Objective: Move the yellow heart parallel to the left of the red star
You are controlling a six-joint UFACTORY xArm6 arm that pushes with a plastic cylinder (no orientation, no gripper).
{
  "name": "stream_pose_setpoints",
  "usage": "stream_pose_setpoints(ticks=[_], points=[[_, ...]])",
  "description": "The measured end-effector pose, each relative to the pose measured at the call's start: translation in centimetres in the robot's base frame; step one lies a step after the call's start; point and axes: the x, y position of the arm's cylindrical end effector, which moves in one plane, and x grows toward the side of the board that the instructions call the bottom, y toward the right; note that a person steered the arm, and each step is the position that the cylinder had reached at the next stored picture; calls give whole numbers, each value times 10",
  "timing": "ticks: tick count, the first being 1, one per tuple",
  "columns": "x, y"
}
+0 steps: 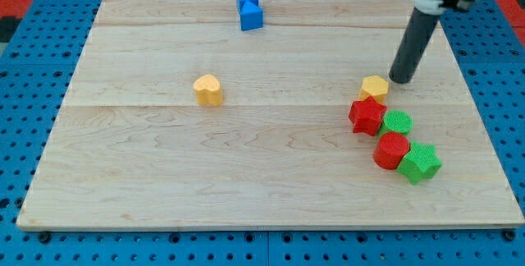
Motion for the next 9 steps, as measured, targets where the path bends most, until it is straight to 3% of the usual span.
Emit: stream_pose_setpoints(ticks=[1,2,3,4,5,6,7,8,9], points=[[1,-47],[57,-58],[39,-61],[-28,-120],[-41,-247],[-5,-307],[57,-262],[92,-184],[48,-200]])
